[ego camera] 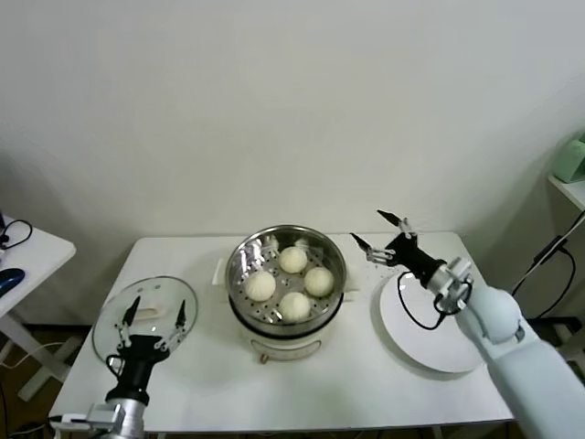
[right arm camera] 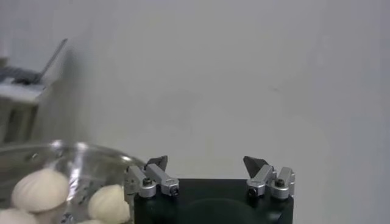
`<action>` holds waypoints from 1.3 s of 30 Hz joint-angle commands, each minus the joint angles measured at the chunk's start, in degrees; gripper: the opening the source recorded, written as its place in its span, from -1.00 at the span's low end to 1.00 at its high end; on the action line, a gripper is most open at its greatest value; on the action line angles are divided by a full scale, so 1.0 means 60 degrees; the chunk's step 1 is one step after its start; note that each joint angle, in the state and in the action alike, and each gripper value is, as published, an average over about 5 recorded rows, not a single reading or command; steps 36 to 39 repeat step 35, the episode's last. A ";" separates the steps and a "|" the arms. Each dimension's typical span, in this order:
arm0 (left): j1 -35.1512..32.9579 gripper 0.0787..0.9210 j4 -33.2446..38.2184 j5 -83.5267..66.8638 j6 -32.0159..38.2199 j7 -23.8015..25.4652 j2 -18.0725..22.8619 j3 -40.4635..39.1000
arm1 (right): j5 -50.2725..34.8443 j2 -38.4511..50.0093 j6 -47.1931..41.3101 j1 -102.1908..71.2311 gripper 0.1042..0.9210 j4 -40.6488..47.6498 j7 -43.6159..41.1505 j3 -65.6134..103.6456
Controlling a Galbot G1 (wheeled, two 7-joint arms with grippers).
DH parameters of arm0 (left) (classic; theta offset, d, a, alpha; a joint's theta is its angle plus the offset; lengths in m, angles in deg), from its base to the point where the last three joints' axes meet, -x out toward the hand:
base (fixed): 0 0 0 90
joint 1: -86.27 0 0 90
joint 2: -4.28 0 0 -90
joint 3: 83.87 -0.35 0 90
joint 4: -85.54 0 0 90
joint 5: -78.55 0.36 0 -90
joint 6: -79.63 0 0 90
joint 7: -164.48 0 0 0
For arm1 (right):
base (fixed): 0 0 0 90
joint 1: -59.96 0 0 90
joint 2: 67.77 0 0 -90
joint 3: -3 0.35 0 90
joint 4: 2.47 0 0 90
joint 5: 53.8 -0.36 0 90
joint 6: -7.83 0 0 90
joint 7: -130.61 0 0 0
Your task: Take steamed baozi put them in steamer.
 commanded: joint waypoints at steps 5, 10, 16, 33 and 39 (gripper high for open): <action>0.0129 0.77 -0.0206 -0.0262 -0.0065 0.0264 0.0015 0.0300 | 0.1897 -0.5069 0.1482 -0.4823 0.76 -0.1153 0.0537 0.3578; 0.0140 0.77 -0.0218 -0.0329 -0.0063 0.0400 0.0041 0.0350 | 0.2017 -0.5505 0.1587 -0.5399 0.76 -0.1348 0.0497 0.3579; 0.0217 0.77 -0.0243 -0.0520 -0.0190 0.0442 0.0096 0.0380 | 0.1977 -0.5630 0.1706 -0.5803 0.76 -0.1381 0.0389 0.3551; 0.0403 0.77 -0.0191 -0.1061 -0.0373 0.0584 0.0188 0.0477 | 0.1841 -0.5625 0.1823 -0.5908 0.76 -0.1345 0.0237 0.3449; 0.0402 0.77 -0.0191 -0.1089 -0.0365 0.0598 0.0200 0.0491 | 0.1843 -0.5623 0.1826 -0.5911 0.76 -0.1342 0.0237 0.3435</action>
